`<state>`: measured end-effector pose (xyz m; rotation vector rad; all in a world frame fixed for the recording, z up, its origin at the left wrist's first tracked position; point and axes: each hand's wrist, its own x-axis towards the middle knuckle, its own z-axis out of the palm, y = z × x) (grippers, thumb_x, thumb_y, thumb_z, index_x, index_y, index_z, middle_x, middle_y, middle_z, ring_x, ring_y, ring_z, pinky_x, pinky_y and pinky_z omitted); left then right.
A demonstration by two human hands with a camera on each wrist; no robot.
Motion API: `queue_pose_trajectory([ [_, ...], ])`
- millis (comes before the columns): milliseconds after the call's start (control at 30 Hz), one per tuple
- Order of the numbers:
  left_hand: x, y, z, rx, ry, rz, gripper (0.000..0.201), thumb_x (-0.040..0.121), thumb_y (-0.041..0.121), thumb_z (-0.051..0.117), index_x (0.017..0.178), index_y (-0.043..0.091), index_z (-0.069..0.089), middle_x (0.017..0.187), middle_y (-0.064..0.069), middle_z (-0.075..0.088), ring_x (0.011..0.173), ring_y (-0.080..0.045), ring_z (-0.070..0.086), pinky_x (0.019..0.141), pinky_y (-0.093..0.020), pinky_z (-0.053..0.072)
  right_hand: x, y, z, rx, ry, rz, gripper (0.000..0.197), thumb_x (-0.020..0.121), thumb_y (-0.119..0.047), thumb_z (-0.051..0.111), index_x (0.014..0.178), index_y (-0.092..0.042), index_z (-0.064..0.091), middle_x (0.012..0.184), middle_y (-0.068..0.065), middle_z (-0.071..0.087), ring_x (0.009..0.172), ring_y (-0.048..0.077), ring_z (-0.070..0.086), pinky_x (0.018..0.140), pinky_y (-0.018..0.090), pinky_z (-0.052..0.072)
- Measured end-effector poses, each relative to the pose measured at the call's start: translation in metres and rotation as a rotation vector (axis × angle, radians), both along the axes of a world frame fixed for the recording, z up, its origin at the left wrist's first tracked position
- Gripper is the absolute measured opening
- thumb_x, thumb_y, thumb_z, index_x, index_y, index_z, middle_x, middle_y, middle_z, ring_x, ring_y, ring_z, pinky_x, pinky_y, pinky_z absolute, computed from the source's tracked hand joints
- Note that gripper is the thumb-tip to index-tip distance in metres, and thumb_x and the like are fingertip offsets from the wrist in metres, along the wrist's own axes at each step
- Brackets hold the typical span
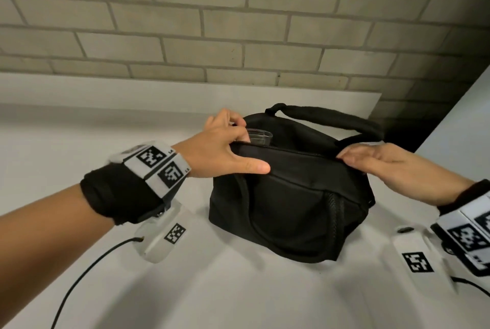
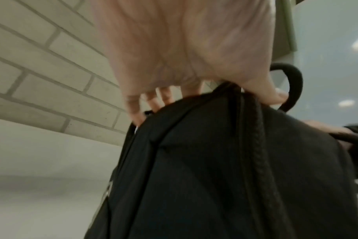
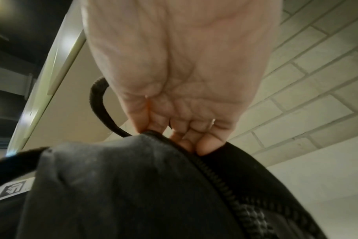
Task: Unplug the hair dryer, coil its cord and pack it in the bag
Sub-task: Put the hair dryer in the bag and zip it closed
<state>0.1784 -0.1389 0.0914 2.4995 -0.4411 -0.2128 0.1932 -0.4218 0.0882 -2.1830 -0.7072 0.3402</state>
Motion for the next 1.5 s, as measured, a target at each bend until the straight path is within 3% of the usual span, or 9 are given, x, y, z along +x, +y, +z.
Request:
queue_pose_trajectory([
  [67, -0.002, -0.001, -0.005, -0.038, -0.037, -0.004, 0.038, 0.046, 0.064, 0.055, 0.069, 0.034, 0.045, 0.119, 0.01, 0.029, 0.121, -0.009, 0.023, 0.098, -0.024, 0.024, 0.003, 0.005, 0.001, -0.099, -0.15, 0.044, 0.016, 0.076, -0.049, 0.053, 0.088, -0.044, 0.063, 0.097, -0.012, 0.062, 0.092, 0.0, 0.058, 0.08, 0.007, 0.042],
  [133, -0.003, -0.001, -0.008, -0.03, -0.061, -0.02, 0.04, 0.046, 0.065, 0.057, 0.069, 0.036, 0.042, 0.121, 0.013, 0.03, 0.118, -0.005, 0.023, 0.099, -0.023, 0.024, 0.007, 0.005, -0.001, -0.233, -0.43, 0.091, 0.031, 0.078, -0.015, 0.054, 0.092, -0.041, 0.06, 0.09, -0.014, 0.063, 0.089, 0.005, 0.057, 0.077, 0.017, 0.046],
  [300, -0.005, 0.004, -0.013, 0.021, -0.131, -0.062, 0.041, 0.059, 0.053, 0.075, 0.077, 0.027, 0.05, 0.121, 0.018, 0.037, 0.117, 0.001, 0.022, 0.1, -0.018, 0.021, 0.009, 0.027, -0.014, -0.824, -1.074, 0.033, 0.045, 0.063, -0.035, 0.072, 0.104, -0.028, 0.055, 0.099, 0.005, 0.054, 0.079, 0.025, 0.051, 0.07, 0.036, 0.036],
  [433, -0.006, 0.006, -0.015, 0.057, -0.198, -0.094, 0.04, 0.052, 0.062, 0.064, 0.067, 0.037, 0.038, 0.121, 0.016, 0.044, 0.115, 0.004, 0.026, 0.098, -0.016, 0.024, 0.021, 0.045, -0.03, -0.876, -1.318, -0.078, 0.024, 0.079, -0.015, 0.049, 0.103, -0.019, 0.052, 0.109, 0.009, 0.046, 0.093, 0.026, 0.041, 0.075, 0.037, 0.029],
  [667, -0.007, 0.007, -0.018, 0.042, -0.301, -0.097, 0.036, 0.055, 0.068, 0.048, 0.067, 0.036, 0.035, 0.137, 0.008, 0.049, 0.123, -0.007, 0.045, 0.099, -0.021, 0.036, 0.025, 0.061, 0.001, -0.793, -0.969, -0.031, 0.02, 0.071, -0.01, 0.054, 0.09, -0.004, 0.053, 0.092, 0.019, 0.059, 0.057, 0.034, 0.056, 0.039, 0.027, 0.033],
  [900, -0.008, 0.0, -0.027, -0.016, -0.411, -0.114, 0.035, 0.071, 0.049, 0.058, 0.08, 0.016, 0.054, 0.13, 0.001, 0.051, 0.097, -0.009, 0.055, 0.084, -0.015, 0.04, 0.04, 0.067, 0.02, -0.769, -0.881, -0.141, 0.027, 0.086, -0.027, 0.047, 0.106, -0.009, 0.044, 0.097, 0.014, 0.062, 0.082, 0.039, 0.059, 0.06, 0.035, 0.034],
  [1000, -0.006, 0.0, -0.033, 0.06, -0.513, -0.12, 0.047, 0.071, 0.05, 0.05, 0.087, 0.008, 0.062, 0.112, -0.008, 0.065, 0.11, -0.018, 0.054, 0.094, -0.02, 0.038, 0.043, 0.065, 0.023, -0.594, -0.886, -0.142, 0.026, 0.086, -0.028, 0.047, 0.099, -0.007, 0.051, 0.081, 0.018, 0.065, 0.077, 0.039, 0.06, 0.061, 0.036, 0.037],
  [1200, -0.001, -0.01, -0.032, 0.291, -0.723, -0.071, 0.048, 0.076, 0.05, 0.042, 0.096, 0.016, 0.069, 0.105, -0.001, 0.071, 0.09, -0.031, 0.059, 0.072, -0.034, 0.047, 0.034, 0.062, 0.017, -0.44, -0.951, 0.084, 0.036, 0.087, -0.042, 0.032, 0.083, -0.013, 0.051, 0.063, 0.009, 0.06, 0.054, 0.033, 0.058, 0.045, 0.035, 0.044],
  [1500, -0.001, -0.007, -0.027, -0.268, -0.328, 0.141, 0.052, 0.058, 0.044, 0.075, 0.073, 0.034, 0.026, 0.108, 0.004, 0.05, 0.101, -0.011, 0.041, 0.081, -0.022, 0.039, 0.03, 0.05, 0.022, -0.372, -0.835, 0.09, 0.037, 0.083, -0.047, 0.04, 0.09, -0.018, 0.061, 0.095, 0.004, 0.059, 0.082, 0.02, 0.057, 0.064, 0.031, 0.048],
])
